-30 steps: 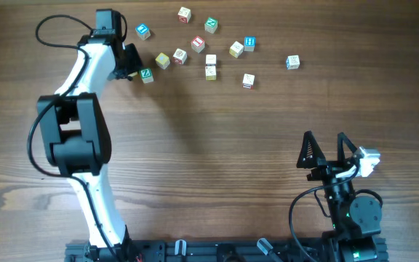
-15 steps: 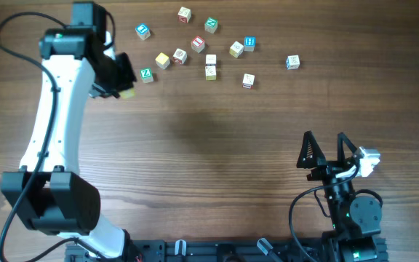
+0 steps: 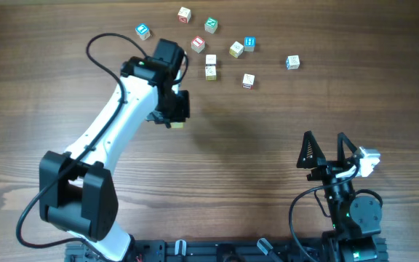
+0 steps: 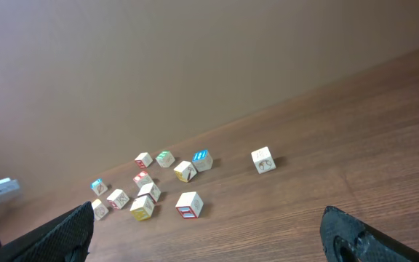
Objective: Form a horizontal line
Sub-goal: 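Carry the green-lettered block toward the table center with the left gripper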
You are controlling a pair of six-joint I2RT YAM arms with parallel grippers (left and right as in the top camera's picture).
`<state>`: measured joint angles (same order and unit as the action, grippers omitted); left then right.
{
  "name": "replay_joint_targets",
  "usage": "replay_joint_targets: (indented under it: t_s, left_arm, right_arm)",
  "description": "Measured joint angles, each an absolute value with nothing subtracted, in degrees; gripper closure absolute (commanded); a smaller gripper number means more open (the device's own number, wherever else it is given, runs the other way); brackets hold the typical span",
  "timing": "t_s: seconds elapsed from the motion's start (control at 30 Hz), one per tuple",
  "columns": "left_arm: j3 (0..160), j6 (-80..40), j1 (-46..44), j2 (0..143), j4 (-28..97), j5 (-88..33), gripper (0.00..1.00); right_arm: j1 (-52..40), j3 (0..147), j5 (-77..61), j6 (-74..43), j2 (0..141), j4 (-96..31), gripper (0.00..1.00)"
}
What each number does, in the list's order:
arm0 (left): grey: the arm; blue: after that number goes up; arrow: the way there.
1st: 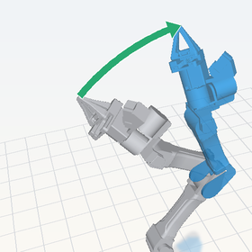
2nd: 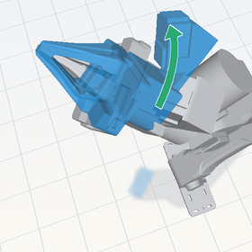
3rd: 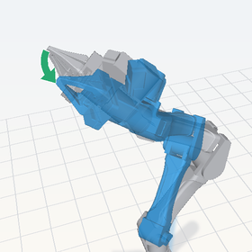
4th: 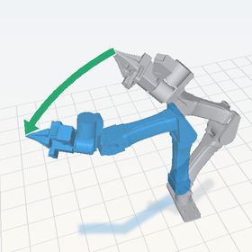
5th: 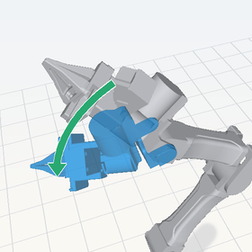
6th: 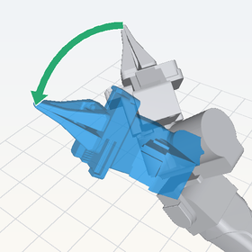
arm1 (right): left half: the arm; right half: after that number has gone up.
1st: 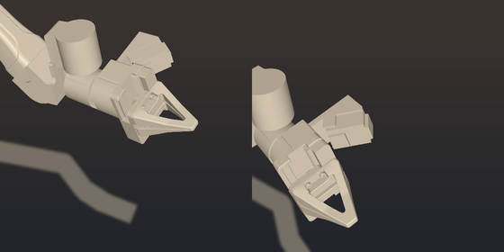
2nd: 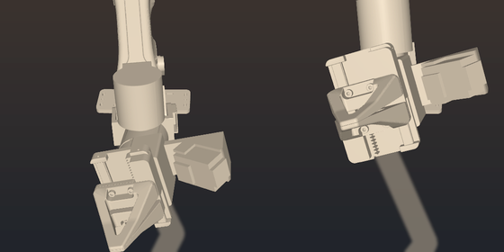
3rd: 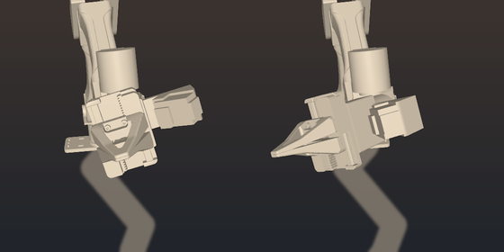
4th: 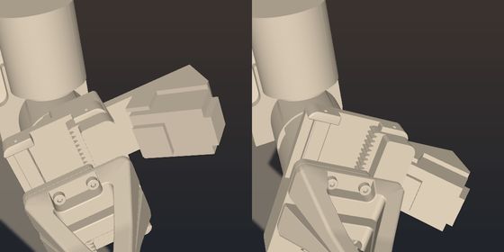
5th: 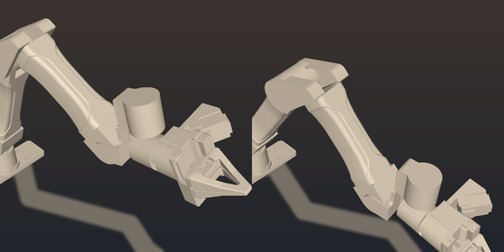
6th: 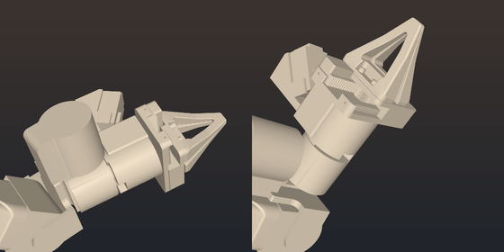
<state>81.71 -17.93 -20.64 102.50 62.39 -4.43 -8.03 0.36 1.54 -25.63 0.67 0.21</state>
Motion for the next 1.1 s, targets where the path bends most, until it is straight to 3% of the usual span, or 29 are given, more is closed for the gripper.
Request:
replay_joint_targets:
  t_s: [0.7, 1.1]
  left_arm:
    - [66.72, -22.44, -25.12, 103.55, 39.94, -4.21, 0.69]
    - [64.45, -22.68, -25.19, 103.57, 38.30, -4.16, 0.71]
  right_arm:
    - [-8.03, 0.36, 1.54, -25.63, 0.67, 0.21, 0.00]
    - [-8.03, 0.34, 1.52, -25.63, 0.67, 0.21, 0.00]
